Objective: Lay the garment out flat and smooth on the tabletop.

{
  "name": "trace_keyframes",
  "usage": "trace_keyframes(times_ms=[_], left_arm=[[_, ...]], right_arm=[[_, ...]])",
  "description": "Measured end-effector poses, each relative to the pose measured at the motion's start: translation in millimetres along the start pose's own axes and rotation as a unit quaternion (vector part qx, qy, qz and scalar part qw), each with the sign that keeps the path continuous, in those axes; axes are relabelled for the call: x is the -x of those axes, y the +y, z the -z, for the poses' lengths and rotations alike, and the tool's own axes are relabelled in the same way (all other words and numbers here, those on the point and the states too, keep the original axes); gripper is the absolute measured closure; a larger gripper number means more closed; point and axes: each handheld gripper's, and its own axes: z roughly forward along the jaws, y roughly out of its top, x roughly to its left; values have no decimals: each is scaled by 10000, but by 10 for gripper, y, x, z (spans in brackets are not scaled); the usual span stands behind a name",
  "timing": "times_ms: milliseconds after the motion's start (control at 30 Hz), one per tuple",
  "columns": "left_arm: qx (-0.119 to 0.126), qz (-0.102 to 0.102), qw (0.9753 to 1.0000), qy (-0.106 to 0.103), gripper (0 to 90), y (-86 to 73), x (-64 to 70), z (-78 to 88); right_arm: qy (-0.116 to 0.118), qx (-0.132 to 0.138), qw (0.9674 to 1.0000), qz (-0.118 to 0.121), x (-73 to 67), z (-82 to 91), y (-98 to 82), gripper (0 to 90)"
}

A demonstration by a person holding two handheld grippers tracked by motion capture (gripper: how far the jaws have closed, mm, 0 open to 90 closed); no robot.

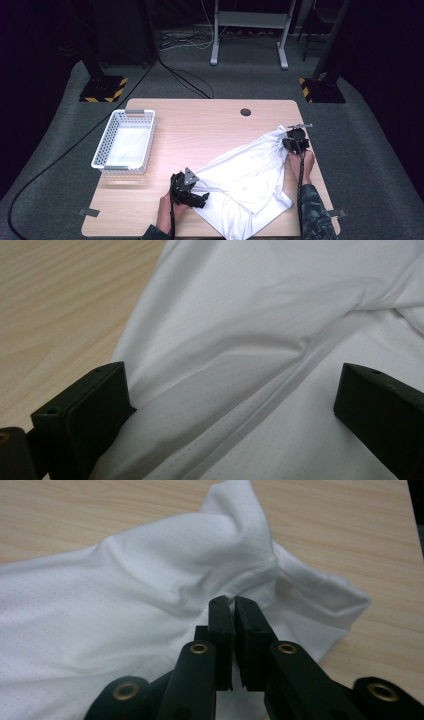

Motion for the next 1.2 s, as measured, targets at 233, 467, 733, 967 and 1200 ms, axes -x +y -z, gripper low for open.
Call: trace_keyframes(times_ms=[233,467,733,967,1200], left_arm=[[5,0,10000,17,13,-1,6,1],[-3,-10,10000,60,7,0,12,3],[4,5,10000,45,5,-2,10,0],[-7,48,9999,89,5,-2,23,3],[1,231,9993,287,6,16,125,-16]], right_arm=[[402,325,9987,-46,-45,456,-140,599],[689,218,9973,145,-225,845,-570,353],[967,321,9944,265,-451,1132,-1162,92],[957,370,9940,387,-582,1128,-1439,31],[880,253,9939,610,-533,1062,-1428,0]])
